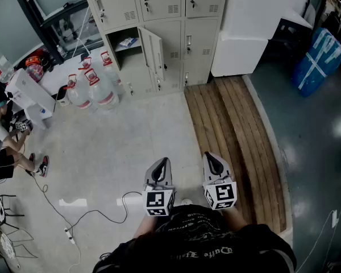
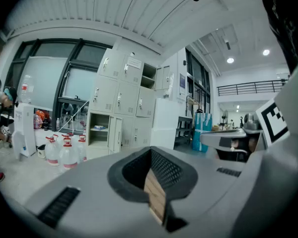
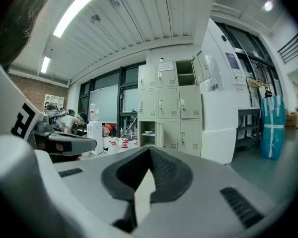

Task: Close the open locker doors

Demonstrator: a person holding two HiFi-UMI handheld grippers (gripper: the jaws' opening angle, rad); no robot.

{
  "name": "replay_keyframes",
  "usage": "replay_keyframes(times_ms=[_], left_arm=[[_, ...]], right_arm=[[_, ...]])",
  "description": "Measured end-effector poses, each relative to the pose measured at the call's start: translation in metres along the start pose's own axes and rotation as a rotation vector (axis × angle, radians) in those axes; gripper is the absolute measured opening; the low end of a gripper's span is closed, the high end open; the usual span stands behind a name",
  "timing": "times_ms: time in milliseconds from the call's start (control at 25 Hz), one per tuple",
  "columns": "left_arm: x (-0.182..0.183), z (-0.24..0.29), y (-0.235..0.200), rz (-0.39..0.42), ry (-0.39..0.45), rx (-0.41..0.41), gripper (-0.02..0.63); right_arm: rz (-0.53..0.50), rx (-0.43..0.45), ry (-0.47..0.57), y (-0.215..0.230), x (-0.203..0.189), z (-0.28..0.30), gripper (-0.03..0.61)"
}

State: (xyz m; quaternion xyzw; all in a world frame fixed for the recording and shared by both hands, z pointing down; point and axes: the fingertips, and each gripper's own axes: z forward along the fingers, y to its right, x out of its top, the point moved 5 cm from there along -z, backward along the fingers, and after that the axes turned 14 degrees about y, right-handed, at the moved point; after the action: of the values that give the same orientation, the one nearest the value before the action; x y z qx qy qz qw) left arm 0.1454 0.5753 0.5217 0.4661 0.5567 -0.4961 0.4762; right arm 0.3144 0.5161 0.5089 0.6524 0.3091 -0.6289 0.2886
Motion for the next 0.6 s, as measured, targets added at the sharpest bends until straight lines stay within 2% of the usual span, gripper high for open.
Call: replay_keyframes(times_ms=[120,600], left_arm=[[-0.004,0.008,-0.011,-0.004,-0.007,0.011,0.008],[-0.01,0.066,-0.062,-0.006,-0.007,-0.07,0.008]], right_arm=[[-0.003,-0.005,-0.005,-0.001,-0.006,0.011,0.005],[0.002,-0.048,0.01,-0.009,-0.011,0.082,0.006]])
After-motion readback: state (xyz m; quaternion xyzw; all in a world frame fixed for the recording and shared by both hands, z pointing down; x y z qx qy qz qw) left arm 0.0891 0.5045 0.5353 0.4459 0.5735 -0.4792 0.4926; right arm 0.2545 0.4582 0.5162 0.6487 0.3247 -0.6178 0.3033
